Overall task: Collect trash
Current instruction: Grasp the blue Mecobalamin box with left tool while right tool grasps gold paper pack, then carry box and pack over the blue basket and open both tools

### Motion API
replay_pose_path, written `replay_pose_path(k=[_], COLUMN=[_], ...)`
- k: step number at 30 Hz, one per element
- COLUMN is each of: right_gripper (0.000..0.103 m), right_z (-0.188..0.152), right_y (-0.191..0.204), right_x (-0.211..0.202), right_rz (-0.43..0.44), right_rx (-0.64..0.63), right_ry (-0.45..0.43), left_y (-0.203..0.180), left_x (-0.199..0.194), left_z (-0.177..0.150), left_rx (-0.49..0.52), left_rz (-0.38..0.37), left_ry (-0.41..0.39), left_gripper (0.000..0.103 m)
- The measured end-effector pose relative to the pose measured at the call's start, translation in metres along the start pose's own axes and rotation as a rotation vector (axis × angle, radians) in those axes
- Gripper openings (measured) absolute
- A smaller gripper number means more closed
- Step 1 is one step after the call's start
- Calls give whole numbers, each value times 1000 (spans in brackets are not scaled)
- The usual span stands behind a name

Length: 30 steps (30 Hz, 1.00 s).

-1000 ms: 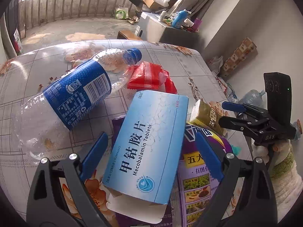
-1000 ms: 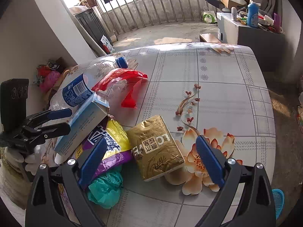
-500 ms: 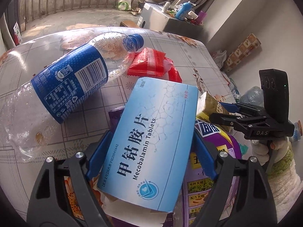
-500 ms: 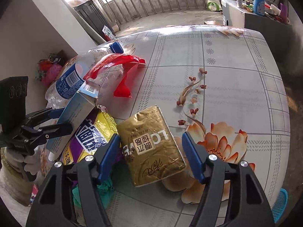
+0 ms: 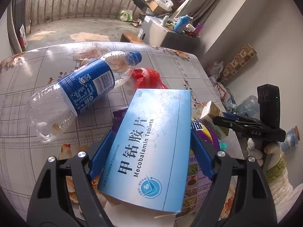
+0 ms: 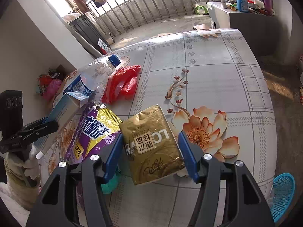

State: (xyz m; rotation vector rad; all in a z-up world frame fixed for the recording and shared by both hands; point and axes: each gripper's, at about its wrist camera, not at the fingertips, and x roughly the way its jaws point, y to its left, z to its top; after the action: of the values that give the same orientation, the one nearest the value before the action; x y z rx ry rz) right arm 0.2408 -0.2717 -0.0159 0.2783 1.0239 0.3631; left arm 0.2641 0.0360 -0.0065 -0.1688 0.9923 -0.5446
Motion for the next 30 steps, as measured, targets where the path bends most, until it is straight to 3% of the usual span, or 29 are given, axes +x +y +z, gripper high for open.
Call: replay_pose_path(k=[8,17,30], right_gripper=[58,58,58], right_z=[-21,-65,-166], right_y=[-2,-18,-97], right_x=[-48,-110,-205], right_rz=[23,16,-97], right_rx=[61,194,523], right_ry=[-98,-236,-450], left_y=[-13,-58,-196], left_x=[-45,-83,-54], left_z=[-8,-8,0], left_rx=[13,98,370], left_rz=[-24,-97,-258], left_ry=[-76,-141,-60], left_gripper=[75,75,75])
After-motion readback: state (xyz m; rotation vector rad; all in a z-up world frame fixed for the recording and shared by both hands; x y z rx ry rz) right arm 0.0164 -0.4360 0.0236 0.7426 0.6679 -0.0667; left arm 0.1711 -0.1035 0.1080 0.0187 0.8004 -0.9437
